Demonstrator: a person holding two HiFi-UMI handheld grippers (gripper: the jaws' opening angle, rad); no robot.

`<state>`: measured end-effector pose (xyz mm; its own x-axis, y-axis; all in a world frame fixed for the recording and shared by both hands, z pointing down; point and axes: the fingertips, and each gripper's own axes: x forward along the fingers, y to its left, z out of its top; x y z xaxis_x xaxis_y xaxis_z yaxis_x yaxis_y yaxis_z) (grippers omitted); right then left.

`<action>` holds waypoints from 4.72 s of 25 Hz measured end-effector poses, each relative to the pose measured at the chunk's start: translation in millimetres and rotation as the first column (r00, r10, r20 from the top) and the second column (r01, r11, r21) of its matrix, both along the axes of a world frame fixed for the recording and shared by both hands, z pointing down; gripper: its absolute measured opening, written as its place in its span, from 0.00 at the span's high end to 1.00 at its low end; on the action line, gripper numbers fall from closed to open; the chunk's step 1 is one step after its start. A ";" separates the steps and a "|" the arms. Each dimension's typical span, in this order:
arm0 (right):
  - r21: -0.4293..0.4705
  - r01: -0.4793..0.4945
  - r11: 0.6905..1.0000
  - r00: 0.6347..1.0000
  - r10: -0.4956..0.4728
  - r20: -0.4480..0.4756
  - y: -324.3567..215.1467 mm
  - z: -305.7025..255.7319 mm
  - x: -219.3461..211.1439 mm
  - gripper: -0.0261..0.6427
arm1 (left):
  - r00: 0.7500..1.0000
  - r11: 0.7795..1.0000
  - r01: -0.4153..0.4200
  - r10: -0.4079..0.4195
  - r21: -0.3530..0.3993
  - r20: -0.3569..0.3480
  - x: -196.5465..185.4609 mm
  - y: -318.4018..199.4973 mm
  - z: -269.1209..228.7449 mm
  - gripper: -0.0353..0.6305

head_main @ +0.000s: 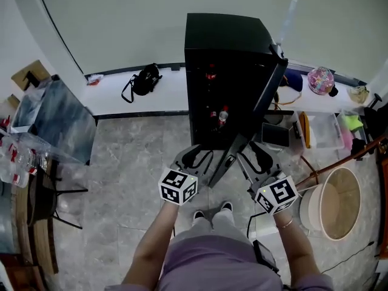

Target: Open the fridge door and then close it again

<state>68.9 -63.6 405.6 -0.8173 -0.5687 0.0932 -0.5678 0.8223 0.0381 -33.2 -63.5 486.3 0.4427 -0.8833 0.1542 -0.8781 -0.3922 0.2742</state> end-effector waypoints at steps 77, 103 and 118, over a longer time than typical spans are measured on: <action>-0.236 -0.098 0.967 0.994 0.107 0.026 -183.7 66.8 20.1 0.78 | 0.923 0.925 0.377 -0.370 -0.046 0.108 -137.4 -229.5 10.9 0.80; -0.251 -0.189 0.950 0.975 0.212 0.071 -135.0 56.9 64.3 0.87 | 0.917 0.918 0.391 -0.382 -0.068 0.115 -68.1 -134.9 6.8 0.93; -0.235 -0.277 0.932 0.948 0.305 0.090 -94.5 45.1 105.4 0.97 | 0.939 0.942 0.330 -0.321 -0.056 0.126 -11.2 -73.5 -4.1 0.94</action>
